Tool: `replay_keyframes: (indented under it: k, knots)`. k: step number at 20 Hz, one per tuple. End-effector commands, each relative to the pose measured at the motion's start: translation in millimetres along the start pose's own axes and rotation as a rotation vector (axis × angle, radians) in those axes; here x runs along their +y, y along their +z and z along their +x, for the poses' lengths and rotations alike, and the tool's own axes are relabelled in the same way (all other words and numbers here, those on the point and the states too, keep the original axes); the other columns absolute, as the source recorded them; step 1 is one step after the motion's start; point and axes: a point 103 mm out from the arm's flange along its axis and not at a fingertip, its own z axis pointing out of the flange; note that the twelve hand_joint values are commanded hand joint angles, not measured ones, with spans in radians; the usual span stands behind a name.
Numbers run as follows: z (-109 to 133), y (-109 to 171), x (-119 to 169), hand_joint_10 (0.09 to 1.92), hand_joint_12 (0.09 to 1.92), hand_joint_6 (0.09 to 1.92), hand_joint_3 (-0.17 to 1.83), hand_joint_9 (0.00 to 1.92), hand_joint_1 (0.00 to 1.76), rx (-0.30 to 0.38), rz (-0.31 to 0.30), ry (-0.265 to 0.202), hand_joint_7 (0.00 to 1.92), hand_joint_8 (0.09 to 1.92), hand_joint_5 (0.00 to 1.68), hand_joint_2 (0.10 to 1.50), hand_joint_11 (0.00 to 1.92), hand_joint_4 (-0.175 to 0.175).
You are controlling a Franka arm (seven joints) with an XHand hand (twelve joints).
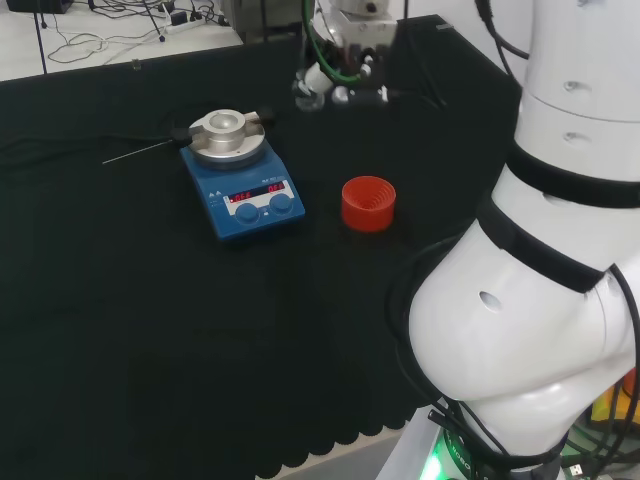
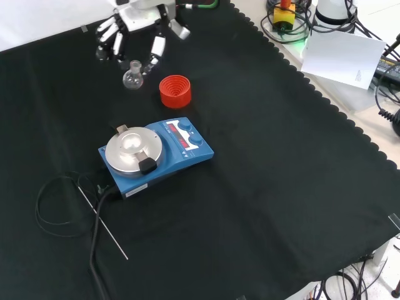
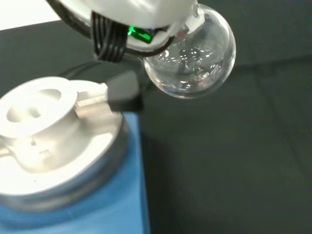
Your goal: Place the round-bottom flask on the heater.
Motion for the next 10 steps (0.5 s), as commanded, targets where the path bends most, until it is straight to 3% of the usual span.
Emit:
replay_keyframes:
  k: [1,10]
  knots:
    - [45.8,10.6,40.9,0.61,1.39,0.92,0.76,0.63,1.14,0.044,0.054,-0.076,0.38,0.69,1.16,0.66,0.25,0.008]
    - [78.6,27.5,54.5,0.61,1.39,0.92,0.77,0.62,1.14,0.039,0.089,-0.128,0.37,0.69,1.16,0.66,0.25,0.005]
